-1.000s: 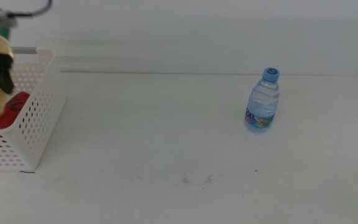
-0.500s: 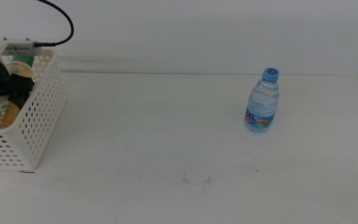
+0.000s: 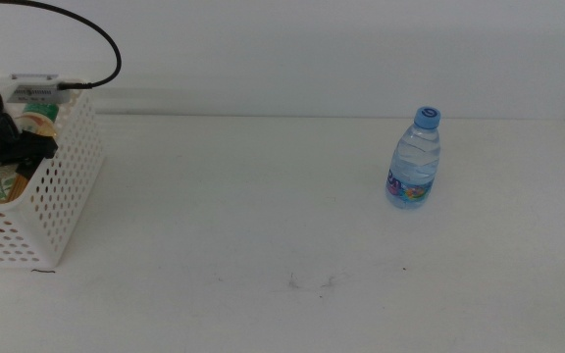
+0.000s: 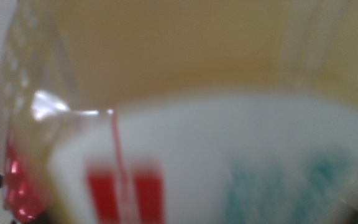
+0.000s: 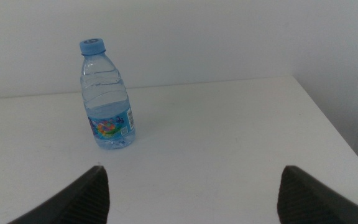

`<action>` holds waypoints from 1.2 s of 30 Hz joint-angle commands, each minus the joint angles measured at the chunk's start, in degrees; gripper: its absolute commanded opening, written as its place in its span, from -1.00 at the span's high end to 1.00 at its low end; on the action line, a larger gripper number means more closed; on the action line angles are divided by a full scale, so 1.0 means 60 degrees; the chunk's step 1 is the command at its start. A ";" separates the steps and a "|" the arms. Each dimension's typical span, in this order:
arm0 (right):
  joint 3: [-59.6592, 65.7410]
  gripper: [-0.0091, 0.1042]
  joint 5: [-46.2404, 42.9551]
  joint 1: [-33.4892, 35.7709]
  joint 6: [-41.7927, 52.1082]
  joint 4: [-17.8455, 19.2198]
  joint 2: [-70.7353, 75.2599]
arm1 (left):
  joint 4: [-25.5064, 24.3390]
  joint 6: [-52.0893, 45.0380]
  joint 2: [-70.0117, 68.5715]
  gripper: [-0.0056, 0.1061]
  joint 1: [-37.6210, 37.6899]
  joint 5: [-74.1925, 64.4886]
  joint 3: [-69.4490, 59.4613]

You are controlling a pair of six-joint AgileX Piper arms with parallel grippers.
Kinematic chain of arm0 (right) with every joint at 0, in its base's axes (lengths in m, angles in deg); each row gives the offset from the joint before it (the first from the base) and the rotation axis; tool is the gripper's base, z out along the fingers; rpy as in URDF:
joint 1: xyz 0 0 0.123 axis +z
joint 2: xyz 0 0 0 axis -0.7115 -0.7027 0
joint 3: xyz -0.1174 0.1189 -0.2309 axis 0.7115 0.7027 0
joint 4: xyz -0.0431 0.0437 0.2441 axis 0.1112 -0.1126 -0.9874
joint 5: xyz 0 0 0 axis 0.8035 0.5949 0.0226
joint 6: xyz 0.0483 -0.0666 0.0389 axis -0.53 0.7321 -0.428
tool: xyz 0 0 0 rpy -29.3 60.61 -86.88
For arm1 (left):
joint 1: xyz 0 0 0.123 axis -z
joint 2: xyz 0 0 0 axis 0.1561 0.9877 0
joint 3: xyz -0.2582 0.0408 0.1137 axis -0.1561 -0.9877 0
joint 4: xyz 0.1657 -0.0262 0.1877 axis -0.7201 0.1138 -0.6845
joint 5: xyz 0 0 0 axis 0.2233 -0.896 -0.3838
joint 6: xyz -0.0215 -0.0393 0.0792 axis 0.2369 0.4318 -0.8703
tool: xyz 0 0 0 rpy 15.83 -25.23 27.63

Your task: Use arms to grab the bottles and put them into the dustbin to the left of the table.

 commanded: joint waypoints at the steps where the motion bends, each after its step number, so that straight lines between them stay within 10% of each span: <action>1: 0.0028 -0.74 -0.0028 -0.0082 0.0064 0.0133 0.0041 | -0.0122 -0.0019 -0.0238 -0.50 0.0007 0.0203 0.0049; 3: 0.0028 -0.74 -0.0028 -0.0082 0.0064 0.0133 0.0041 | -0.0198 0.0029 -0.0429 -0.77 0.0007 0.0203 0.0049; 10: 0.0028 -0.74 -0.0028 -0.0082 0.0064 0.0133 0.0041 | -0.0488 0.0377 -0.2222 -0.78 0.0007 0.0203 0.0049; 25: 0.0028 -0.74 -0.0028 -0.0082 0.0064 0.0133 0.0041 | 0.3998 -0.2614 -0.8502 -0.78 0.3401 0.1133 -0.2243; 36: 0.0028 -0.74 -0.0028 -0.0082 0.0064 0.0133 0.0041 | 0.4176 -0.2358 -0.9516 -0.78 0.4489 0.1510 -0.2910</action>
